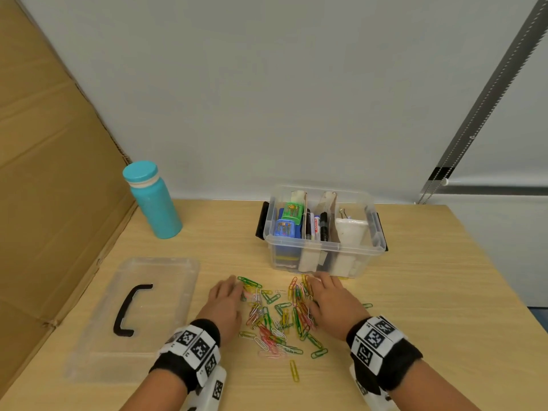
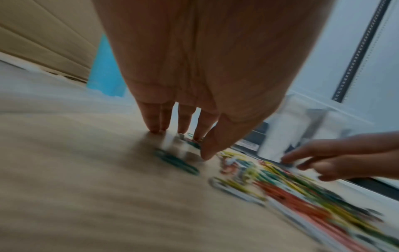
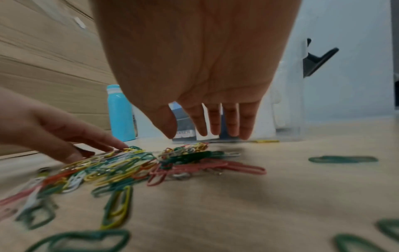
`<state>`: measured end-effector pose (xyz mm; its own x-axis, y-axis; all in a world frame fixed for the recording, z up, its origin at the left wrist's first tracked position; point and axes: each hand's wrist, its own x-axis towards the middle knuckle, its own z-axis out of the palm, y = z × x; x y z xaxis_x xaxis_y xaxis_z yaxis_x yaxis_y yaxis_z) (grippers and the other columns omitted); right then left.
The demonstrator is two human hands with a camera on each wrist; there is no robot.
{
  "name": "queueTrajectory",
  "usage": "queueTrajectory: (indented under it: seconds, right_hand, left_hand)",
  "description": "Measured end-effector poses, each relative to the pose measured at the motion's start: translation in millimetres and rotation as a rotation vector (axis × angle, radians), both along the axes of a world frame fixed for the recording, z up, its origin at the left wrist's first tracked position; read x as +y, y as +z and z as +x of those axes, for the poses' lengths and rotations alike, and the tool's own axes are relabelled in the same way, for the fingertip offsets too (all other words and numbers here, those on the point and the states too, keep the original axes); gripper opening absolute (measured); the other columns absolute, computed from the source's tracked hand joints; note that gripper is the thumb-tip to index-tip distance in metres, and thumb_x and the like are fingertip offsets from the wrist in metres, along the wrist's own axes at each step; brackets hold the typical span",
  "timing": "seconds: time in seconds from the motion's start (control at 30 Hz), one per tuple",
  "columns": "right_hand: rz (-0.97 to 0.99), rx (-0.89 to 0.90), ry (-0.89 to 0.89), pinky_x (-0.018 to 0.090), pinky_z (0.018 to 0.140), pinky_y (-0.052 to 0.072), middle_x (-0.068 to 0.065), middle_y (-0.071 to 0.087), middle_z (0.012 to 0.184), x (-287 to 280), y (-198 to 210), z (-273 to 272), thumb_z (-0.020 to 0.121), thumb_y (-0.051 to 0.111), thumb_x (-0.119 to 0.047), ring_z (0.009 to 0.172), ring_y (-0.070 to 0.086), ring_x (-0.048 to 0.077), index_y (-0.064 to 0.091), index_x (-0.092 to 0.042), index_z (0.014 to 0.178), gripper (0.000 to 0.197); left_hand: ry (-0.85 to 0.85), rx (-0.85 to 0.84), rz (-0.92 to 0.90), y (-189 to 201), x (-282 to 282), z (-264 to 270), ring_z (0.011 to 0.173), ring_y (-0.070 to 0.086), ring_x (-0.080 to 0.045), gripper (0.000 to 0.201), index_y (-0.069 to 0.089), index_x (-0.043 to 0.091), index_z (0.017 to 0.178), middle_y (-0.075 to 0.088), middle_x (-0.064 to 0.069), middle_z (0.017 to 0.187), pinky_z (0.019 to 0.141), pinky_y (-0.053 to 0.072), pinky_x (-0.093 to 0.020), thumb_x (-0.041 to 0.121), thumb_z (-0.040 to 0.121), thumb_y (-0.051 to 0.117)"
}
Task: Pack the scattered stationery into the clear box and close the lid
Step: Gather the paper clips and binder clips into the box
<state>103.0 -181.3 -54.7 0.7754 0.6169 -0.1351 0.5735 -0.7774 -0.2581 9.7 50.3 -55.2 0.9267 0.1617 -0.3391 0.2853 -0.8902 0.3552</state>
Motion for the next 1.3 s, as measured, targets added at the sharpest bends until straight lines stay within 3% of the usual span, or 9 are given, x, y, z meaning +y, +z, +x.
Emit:
queueTrajectory:
  seconds: [0.1,0.17,0.33,0.43,0.6,0.73,0.97,1.13,1.3]
  right_hand:
    - [-0.068,0.038,-0.036,0.037,0.11,0.033,0.006,0.023,0.149,6.1,-6.2,0.0,0.098,0.034,-0.039,0.137,0.025,0.024,0.023,-0.012,0.146,0.057]
    - [-0.06,0.04,-0.019,0.036,0.108,0.035,0.006,0.027,0.147,3.5,-5.9,-4.1,0.098,0.033,-0.037,0.133,0.031,0.022,0.024,-0.012,0.146,0.055]
    - [-0.032,-0.065,-0.15,0.031,0.101,0.041,0.004,0.035,0.139,-24.8,0.4,5.9,0.098,0.034,-0.035,0.123,0.041,0.018,0.031,-0.011,0.141,0.05]
    - [-0.059,-0.01,-0.173,0.032,0.1,0.043,0.004,0.038,0.135,-33.6,-2.7,15.2,0.098,0.034,-0.036,0.12,0.044,0.019,0.033,-0.012,0.14,0.049]
    - [-0.07,-0.011,-0.141,0.032,0.097,0.043,0.004,0.039,0.13,-33.1,-2.9,17.1,0.097,0.036,-0.032,0.114,0.044,0.019,0.039,-0.012,0.133,0.041]
    - [-0.049,0.018,-0.008,0.032,0.095,0.042,0.003,0.043,0.124,-16.9,2.3,6.5,0.096,0.037,-0.025,0.11,0.043,0.019,0.047,-0.012,0.123,0.031]
    - [-0.019,0.029,0.075,0.034,0.101,0.039,0.006,0.039,0.135,22.9,5.3,19.9,0.098,0.035,-0.021,0.12,0.04,0.022,0.038,-0.009,0.137,0.041]
    - [-0.057,0.035,0.041,0.037,0.102,0.039,0.006,0.037,0.132,23.3,1.4,10.6,0.094,0.038,-0.017,0.123,0.036,0.024,0.038,-0.01,0.137,0.043]
    - [0.001,0.091,0.081,0.032,0.1,0.038,0.001,0.044,0.128,-2.1,7.3,-10.3,0.095,0.039,-0.023,0.115,0.038,0.018,0.043,-0.017,0.135,0.04]
  left_hand:
    - [-0.074,-0.037,-0.03,-6.2,-21.0,-4.7,0.147,-0.003,-0.026,0.067,0.011,0.021,0.152,-0.001,0.0,0.16,0.12,0.011,-0.036,0.006,0.093,0.041]
    - [-0.112,-0.086,-0.074,-7.7,-26.4,-8.9,0.146,0.005,-0.022,0.063,0.018,0.023,0.15,0.007,0.003,0.159,0.12,0.014,-0.031,0.006,0.094,0.04]
    - [-0.064,-0.191,-0.162,-1.7,-17.2,-15.7,0.14,0.02,-0.014,0.058,0.026,0.025,0.147,0.021,0.006,0.154,0.117,0.019,-0.024,0.008,0.094,0.04]
    - [-0.041,-0.195,-0.142,3.2,-13.3,-14.3,0.138,0.022,-0.015,0.058,0.027,0.024,0.147,0.022,0.006,0.153,0.115,0.021,-0.024,0.008,0.093,0.04]
    - [-0.032,-0.187,-0.108,10.4,-11.0,-10.4,0.139,0.022,-0.016,0.059,0.025,0.023,0.148,0.021,0.005,0.153,0.116,0.021,-0.025,0.009,0.093,0.041]
    - [-0.04,-0.176,-0.083,13.5,-8.7,-5.9,0.14,0.02,-0.016,0.06,0.025,0.023,0.148,0.02,0.005,0.154,0.117,0.021,-0.026,0.007,0.092,0.041]
    - [-0.013,-0.135,-0.022,19.3,-5.4,-7.2,0.139,0.022,-0.018,0.059,0.024,0.022,0.148,0.02,0.004,0.154,0.115,0.023,-0.027,0.007,0.093,0.041]
    - [0.053,-0.041,0.041,21.4,14.3,-32.3,0.126,0.036,-0.017,0.061,0.027,0.024,0.145,0.035,0.003,0.138,0.107,0.037,-0.029,0.024,0.089,0.054]
    - [0.098,0.008,-0.096,8.3,10.5,-51.0,0.101,0.054,-0.009,0.048,0.04,0.025,0.129,0.044,0.006,0.116,0.093,0.047,-0.021,0.016,0.086,0.059]
